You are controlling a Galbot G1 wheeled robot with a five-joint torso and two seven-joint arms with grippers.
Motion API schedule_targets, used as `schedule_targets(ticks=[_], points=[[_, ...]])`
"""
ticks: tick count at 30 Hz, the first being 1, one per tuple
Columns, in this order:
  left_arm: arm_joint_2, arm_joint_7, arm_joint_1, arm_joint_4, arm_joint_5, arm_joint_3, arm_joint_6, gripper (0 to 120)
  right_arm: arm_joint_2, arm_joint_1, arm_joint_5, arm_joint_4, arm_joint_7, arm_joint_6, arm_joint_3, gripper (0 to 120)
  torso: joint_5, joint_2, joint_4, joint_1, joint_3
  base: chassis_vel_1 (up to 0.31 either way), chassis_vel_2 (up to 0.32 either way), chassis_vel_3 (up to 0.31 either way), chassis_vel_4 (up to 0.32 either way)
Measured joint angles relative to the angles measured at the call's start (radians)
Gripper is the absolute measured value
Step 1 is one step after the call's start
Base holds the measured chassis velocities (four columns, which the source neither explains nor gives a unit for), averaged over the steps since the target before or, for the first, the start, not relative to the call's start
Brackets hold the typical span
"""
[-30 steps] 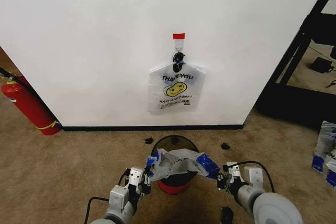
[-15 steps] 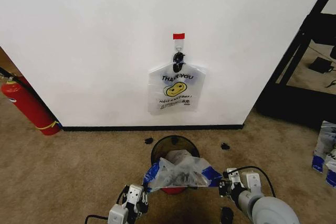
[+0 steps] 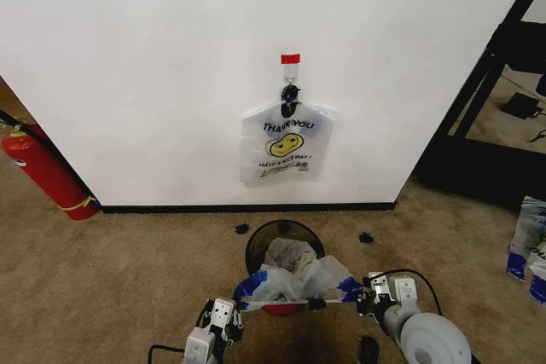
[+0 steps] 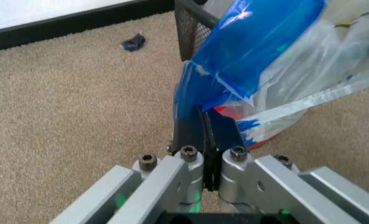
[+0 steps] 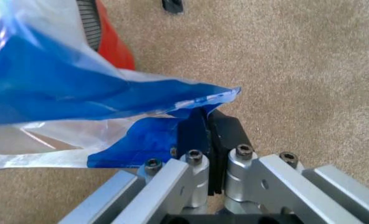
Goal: Pick up the garbage bag from the wall and place it over the trash bin.
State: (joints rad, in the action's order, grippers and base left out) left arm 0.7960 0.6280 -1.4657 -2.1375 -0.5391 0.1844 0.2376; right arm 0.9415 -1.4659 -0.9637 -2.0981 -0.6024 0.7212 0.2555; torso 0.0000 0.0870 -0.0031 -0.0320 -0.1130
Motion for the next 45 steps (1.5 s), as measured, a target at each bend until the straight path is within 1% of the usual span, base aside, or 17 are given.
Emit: schedule_targets(ticks=[14, 23, 29, 30, 31, 32, 33, 34, 37, 38, 39, 40, 41, 42, 43, 44, 45], points=[[0.019, -0.011, 0.025, 0.047, 0.0, -0.031, -0.007, 0, 0.048, 0.061, 0.019, 0.078, 0.025, -0.036, -0.016, 0, 0.0, 0.0, 0.0, 0.0, 0.0, 0.0, 0.0, 0.0, 0.0], [0.03, -0.026, 0.037, 0.075, 0.016, -0.017, -0.013, 0, 0.061, 0.086, 0.046, 0.12, 0.041, -0.042, -0.027, 0, -0.0001, 0.0, 0.0, 0.0, 0.0, 0.0, 0.0, 0.0, 0.0], [0.026, -0.033, 0.026, 0.063, 0.018, -0.016, -0.012, 1, 0.068, 0.087, 0.055, 0.121, 0.042, -0.045, -0.035, 0, -0.0001, 0.0, 0.0, 0.0, 0.0, 0.0, 0.0, 0.0, 0.0], [0.023, -0.035, 0.023, 0.058, 0.019, -0.018, -0.011, 4, 0.066, 0.085, 0.055, 0.117, 0.043, -0.045, -0.033, 0, 0.0001, 0.0, 0.0, 0.0, 0.0, 0.0, 0.0, 0.0, 0.0], [0.023, -0.035, 0.023, 0.058, 0.019, -0.018, -0.011, 4, 0.066, 0.085, 0.055, 0.117, 0.043, -0.045, -0.033, 0, 0.0001, 0.0, 0.0, 0.0, 0.0, 0.0, 0.0, 0.0, 0.0], [0.017, -0.041, 0.012, 0.046, 0.027, -0.023, -0.01, 9, 0.061, 0.077, 0.054, 0.106, 0.045, -0.045, -0.027, 0, 0.0002, 0.0, 0.0001, 0.0, 0.0, 0.0, 0.0, 0.0, 0.0], [0.014, -0.043, 0.009, 0.042, 0.03, -0.025, -0.01, 11, 0.058, 0.073, 0.054, 0.101, 0.048, -0.045, -0.023, 0, 0.0002, 0.0, 0.0001, 0.0, 0.0, 0.0, 0.0, 0.0, 0.0], [0.008, -0.049, -0.003, 0.028, 0.045, -0.031, -0.009, 17, 0.049, 0.058, 0.053, 0.084, 0.058, -0.045, -0.01, 0, -0.0001, 0.0, 0.0, 0.0, 0.0, 0.0, 0.0, 0.0, 0.0], [-0.004, -0.061, -0.024, -0.01, 0.075, -0.038, -0.006, 30, 0.031, 0.026, 0.053, 0.043, 0.066, -0.045, 0.018, 11, -0.0001, 0.0, 0.0, 0.0, 0.0, 0.0, 0.0, 0.0, 0.0], [-0.006, -0.063, -0.03, -0.021, 0.086, -0.039, -0.006, 32, 0.027, 0.015, 0.054, 0.031, 0.066, -0.045, 0.026, 15, -0.0001, 0.0, -0.0001, 0.0, 0.0, 0.0, 0.0, 0.0, 0.0], [-0.006, -0.063, -0.03, -0.021, 0.086, -0.039, -0.006, 32, 0.027, 0.015, 0.054, 0.031, 0.066, -0.045, 0.026, 15, -0.0001, 0.0, -0.0001, 0.0, 0.0, 0.0, 0.0, 0.0, 0.0], [-0.01, -0.067, -0.039, -0.033, 0.1, -0.042, -0.006, 37, 0.022, 0.004, 0.059, 0.016, 0.068, -0.045, 0.034, 19, 0.0, 0.0, -0.0001, 0.0, 0.0, 0.0, 0.0, 0.0, 0.0], [-0.013, -0.07, -0.044, -0.04, 0.109, -0.044, -0.006, 39, 0.019, -0.004, 0.064, 0.006, 0.07, -0.045, 0.041, 21, 0.0001, 0.0, -0.0001, 0.0, 0.0, 0.0, 0.0, 0.0, 0.0], [-0.019, -0.074, -0.06, -0.057, 0.131, -0.049, -0.007, 46, 0.012, -0.022, 0.076, -0.016, 0.074, -0.045, 0.053, 27, -0.0001, 0.0, 0.0, 0.0, 0.0, 0.0, 0.0, 0.0, 0.0], [-0.024, -0.077, -0.074, -0.068, 0.144, -0.054, -0.009, 51, 0.007, -0.038, 0.083, -0.036, 0.077, -0.045, 0.064, 30, -0.0001, 0.0, -0.0001, 0.0, 0.0, 0.0, 0.0, 0.0, 0.0], [-0.027, -0.078, -0.083, -0.074, 0.152, -0.057, -0.01, 52, 0.004, -0.046, 0.085, -0.046, 0.078, -0.044, 0.069, 34, 0.0, 0.0, -0.0002, 0.0, 0.0, 0.0, 0.0, 0.0, 0.0], [-0.033, -0.082, -0.11, -0.093, 0.167, -0.067, -0.013, 57, -0.002, -0.065, 0.091, -0.071, 0.08, -0.041, 0.084, 39, 0.0, 0.0, 0.0, 0.0, 0.0, 0.0, 0.0, 0.0, 0.0]])
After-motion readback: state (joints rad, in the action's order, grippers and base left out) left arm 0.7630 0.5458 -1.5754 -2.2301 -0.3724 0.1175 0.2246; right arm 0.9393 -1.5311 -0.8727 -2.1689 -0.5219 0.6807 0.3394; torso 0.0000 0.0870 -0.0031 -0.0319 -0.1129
